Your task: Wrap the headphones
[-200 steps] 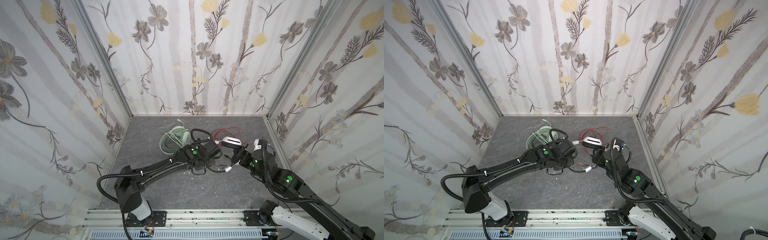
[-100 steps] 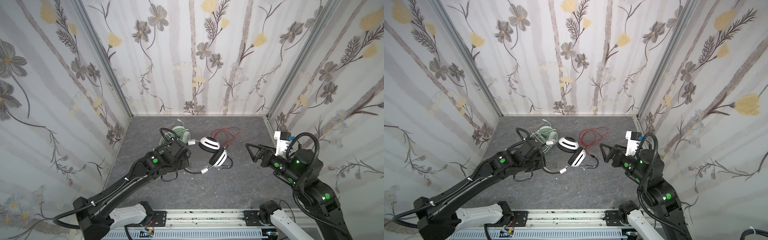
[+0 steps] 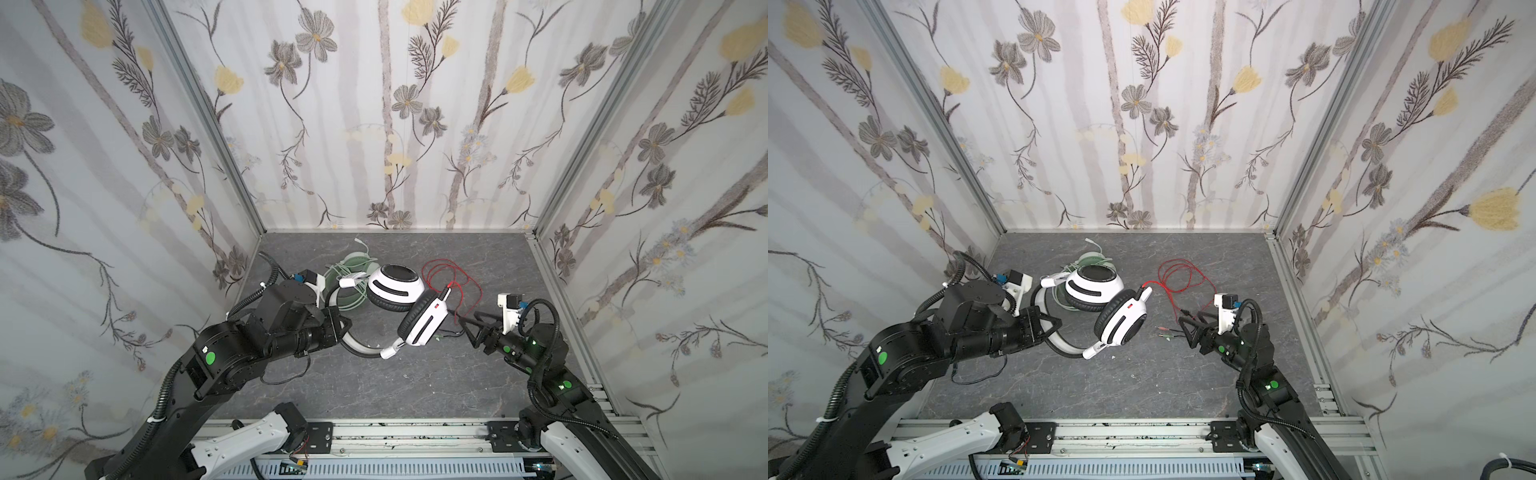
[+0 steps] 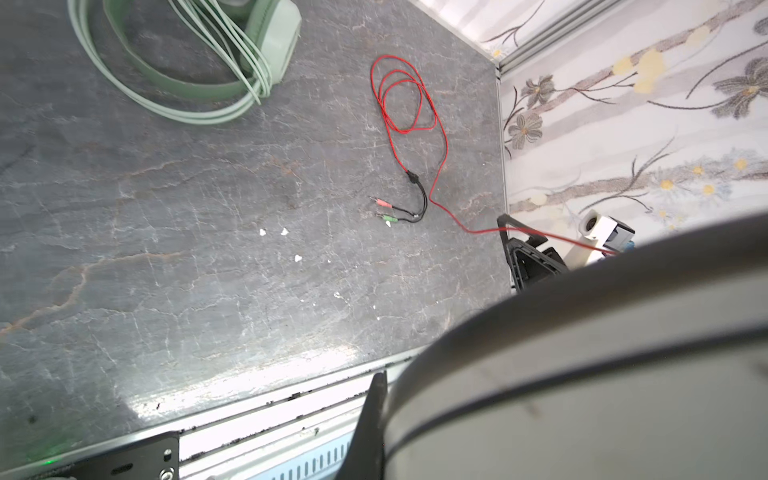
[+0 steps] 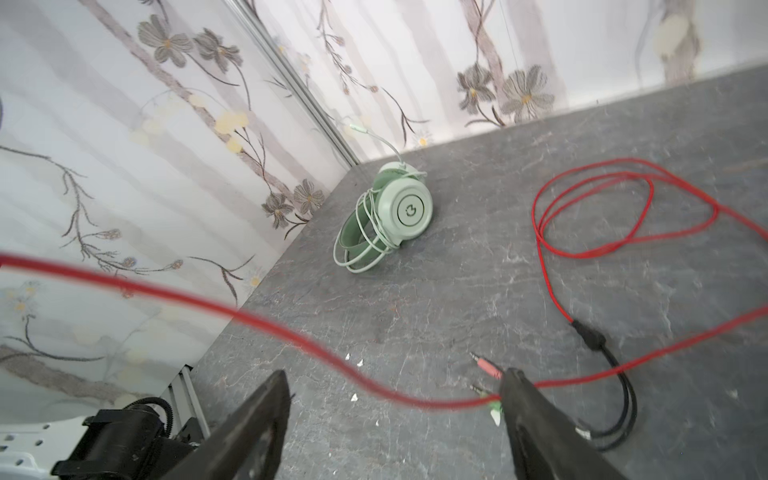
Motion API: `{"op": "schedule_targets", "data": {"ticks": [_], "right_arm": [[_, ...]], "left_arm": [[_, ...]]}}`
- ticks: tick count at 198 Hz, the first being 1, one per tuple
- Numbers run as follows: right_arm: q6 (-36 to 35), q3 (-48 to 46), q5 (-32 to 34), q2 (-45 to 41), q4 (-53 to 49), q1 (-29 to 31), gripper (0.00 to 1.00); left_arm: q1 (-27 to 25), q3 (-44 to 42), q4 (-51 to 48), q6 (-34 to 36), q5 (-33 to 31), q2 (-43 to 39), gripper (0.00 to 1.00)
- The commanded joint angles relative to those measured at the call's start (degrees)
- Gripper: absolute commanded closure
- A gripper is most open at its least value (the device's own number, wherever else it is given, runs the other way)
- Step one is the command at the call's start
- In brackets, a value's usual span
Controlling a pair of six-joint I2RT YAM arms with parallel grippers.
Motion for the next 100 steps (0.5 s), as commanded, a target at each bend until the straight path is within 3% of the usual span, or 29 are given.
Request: {"op": "schedule_targets", "data": {"ticks": [1,55,100], "right_arm": [[-10.2,-0.7,3.4,2.2,13.0,1.3,0.21],[-18.6,-2.0,-3.1,8.5,18.3,5.7,0.23],[-19.4,-6.7,-8.9,8.8,24.2,6.3,0.28]], "left_arm": [[0.2,2.1,4.1,-2.3,4.4,-0.6,1.00],[0.1,6.2,3.5,-2.5,5.7,0.0,1.00],[0.1,9.9,1.6,-1.0,4.9,1.4,1.00]]}}
